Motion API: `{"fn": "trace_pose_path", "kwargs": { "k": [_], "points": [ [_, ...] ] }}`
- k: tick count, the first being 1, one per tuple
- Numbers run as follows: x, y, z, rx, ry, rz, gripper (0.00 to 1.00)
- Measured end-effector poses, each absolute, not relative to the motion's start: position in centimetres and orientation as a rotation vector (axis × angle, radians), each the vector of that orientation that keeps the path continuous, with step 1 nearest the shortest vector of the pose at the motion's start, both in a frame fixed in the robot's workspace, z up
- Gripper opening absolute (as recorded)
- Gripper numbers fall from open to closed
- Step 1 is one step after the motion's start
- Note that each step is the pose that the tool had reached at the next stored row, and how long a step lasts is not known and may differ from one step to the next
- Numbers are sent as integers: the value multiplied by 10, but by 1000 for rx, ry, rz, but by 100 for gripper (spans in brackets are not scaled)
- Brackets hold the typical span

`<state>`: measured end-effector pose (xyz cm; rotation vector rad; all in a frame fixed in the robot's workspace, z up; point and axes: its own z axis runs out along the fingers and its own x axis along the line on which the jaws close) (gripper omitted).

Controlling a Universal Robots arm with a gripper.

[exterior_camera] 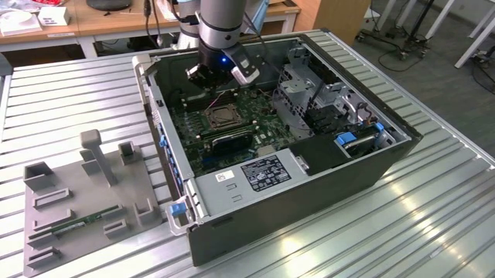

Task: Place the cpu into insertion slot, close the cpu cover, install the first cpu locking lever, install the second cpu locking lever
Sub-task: 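Install the first cpu locking lever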

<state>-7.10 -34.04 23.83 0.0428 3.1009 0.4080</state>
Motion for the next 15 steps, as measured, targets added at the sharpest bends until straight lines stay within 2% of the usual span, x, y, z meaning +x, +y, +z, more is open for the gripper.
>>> {"fn": "trace_pose_path", "kwargs": {
  "k": [15],
  "points": [
    [-63,-338,227,43,3101,408,11]
  ]
}}
